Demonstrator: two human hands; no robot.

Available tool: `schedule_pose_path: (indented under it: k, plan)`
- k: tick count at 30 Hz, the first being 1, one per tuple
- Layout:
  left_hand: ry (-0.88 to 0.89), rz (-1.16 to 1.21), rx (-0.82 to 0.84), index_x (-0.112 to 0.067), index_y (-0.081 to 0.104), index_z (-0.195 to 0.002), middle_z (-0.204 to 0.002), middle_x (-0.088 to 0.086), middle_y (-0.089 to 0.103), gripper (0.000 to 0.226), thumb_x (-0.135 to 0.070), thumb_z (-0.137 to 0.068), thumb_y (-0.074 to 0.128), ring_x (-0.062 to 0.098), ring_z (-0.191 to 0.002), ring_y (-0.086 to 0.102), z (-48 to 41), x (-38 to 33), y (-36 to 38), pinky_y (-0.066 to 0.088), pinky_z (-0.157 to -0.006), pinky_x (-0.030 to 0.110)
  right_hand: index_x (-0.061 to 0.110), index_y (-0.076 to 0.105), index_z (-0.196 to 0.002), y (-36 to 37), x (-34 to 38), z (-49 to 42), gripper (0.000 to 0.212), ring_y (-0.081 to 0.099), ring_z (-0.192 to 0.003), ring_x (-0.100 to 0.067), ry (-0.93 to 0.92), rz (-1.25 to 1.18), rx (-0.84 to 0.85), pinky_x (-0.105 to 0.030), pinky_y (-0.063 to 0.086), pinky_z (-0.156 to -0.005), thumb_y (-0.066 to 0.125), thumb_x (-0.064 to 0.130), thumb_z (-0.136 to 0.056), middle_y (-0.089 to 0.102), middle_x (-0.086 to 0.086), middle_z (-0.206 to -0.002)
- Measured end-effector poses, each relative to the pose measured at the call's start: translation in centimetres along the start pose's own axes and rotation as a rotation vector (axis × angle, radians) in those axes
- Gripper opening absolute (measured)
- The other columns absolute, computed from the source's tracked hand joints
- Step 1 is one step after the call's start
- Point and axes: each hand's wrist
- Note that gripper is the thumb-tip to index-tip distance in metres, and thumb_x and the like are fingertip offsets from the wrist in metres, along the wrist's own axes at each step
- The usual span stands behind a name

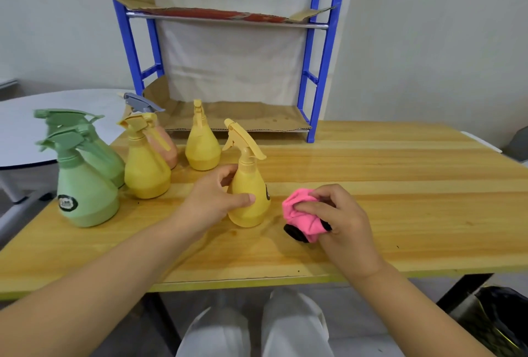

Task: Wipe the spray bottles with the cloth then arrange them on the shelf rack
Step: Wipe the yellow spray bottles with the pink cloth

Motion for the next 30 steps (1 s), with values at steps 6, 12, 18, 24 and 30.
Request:
schedule_pose_path:
  k: [6,12,18,24,30]
  plan:
    - [-0.019,0.078,0.041,-0.03,0.053,-0.125,-0.118,-0.011,0.059,0.036,-0.028,-0.089,0.058,0.003,-0.107,0.053,1.6,0.3,-0.9,0.044,-0.088,0.023,0.013,0.075,-0.092,0.5,1.0,0.0,0.023,0.054,-0.09,-0.012,0.016,0.007,0.013,-0.028,0.048,-0.069,0.07,0.016,-0.07,0.059,-0.001,-0.095]
    - [-0.12,0.152,-0.075,-0.026,0.053,-0.117,-0.112,-0.006,0.062,0.026,-0.016,-0.095,0.045,0.015,-0.101,0.059,2.1,1.6,-2.0,0.047,-0.094,0.039,0.012,0.074,-0.1,1.4,2.9,-0.9,0.028,0.055,-0.092,-0.016,-0.017,-0.002,-0.036,-0.032,0.05,-0.071,0.074,0.009,-0.072,0.06,-0.004,-0.099]
    - [0.007,0.151,0.082,-0.017,0.06,-0.121,-0.118,-0.005,0.065,0.039,0.003,-0.092,0.043,0.007,-0.111,0.057,2.0,1.2,-2.6,0.045,-0.092,0.018,0.01,0.069,-0.111,3.0,4.9,-3.1,0.029,0.053,-0.098,-0.017,-0.064,-0.052,-0.085,-0.026,0.048,-0.076,0.062,0.018,-0.083,0.057,-0.004,-0.106]
    - [-0.014,0.204,0.166,-0.024,0.065,-0.112,-0.11,-0.003,0.069,0.032,-0.004,-0.089,0.057,0.011,-0.107,0.061,1.7,2.4,-2.6,0.049,-0.089,0.024,0.022,0.07,-0.108,4.5,4.0,-1.6,0.038,0.053,-0.096,-0.022,-0.165,0.086,0.001,-0.029,0.05,-0.069,0.077,0.01,-0.072,0.047,0.003,-0.109]
    - [0.017,0.14,0.084,-0.034,0.059,-0.114,-0.108,-0.005,0.062,0.042,-0.006,-0.083,0.065,0.012,-0.103,0.057,0.9,2.1,-2.6,0.048,-0.087,0.024,0.026,0.075,-0.088,4.6,3.0,0.4,0.015,0.053,-0.073,-0.021,-0.2,0.174,0.276,-0.025,0.041,-0.047,0.067,0.023,-0.076,0.054,-0.001,-0.084]
Point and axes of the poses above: each hand's wrist, its own z-axis away from the middle knuckle, its own y-axis out of the palm, x = y × z
